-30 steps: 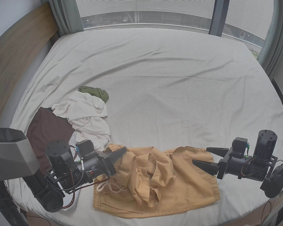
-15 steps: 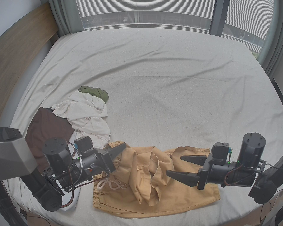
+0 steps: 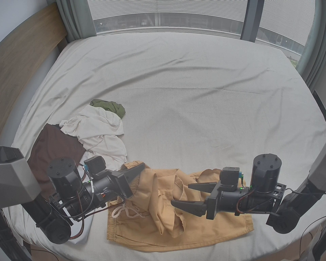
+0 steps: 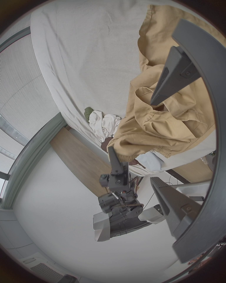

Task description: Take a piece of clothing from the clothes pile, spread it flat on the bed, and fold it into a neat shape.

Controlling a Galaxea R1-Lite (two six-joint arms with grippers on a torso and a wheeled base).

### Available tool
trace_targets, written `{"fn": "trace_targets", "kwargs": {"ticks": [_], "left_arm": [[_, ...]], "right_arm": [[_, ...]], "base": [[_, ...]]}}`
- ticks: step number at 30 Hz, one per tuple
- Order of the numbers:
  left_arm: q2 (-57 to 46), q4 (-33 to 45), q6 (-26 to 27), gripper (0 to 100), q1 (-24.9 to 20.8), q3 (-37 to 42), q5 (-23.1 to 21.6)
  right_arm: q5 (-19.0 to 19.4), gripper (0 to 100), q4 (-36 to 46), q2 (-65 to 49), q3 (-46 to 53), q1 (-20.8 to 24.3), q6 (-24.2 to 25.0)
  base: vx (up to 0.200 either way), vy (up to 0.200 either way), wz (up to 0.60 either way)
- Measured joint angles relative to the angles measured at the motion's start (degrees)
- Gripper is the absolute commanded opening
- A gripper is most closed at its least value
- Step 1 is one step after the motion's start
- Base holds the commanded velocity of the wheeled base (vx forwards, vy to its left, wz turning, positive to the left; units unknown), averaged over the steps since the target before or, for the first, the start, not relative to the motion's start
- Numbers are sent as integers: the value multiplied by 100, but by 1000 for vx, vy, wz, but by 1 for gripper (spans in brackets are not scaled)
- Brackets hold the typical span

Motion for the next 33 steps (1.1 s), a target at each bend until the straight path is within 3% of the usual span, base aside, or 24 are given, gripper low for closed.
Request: {"fn": "trace_targets", "kwargs": {"ticks": [18,30,31,33], "left_arm": [[-118,0,-7,0,10,-52,1],[-122,-2,-7,0,0,-43,1],[-122,-2,-7,0,0,-43,1],[-122,-2,-5,0,0,-43,1]], "right_arm": [[-57,100,13,952,-656,-37,17],[-301,100,9,1268,-813,-52,60],[-315,0,6,1293,-840,-52,74],[-318,0,11,1332,-887,-52,104]], "base": [[0,0,0],[0,0,0],[0,0,0],[0,0,0]]}}
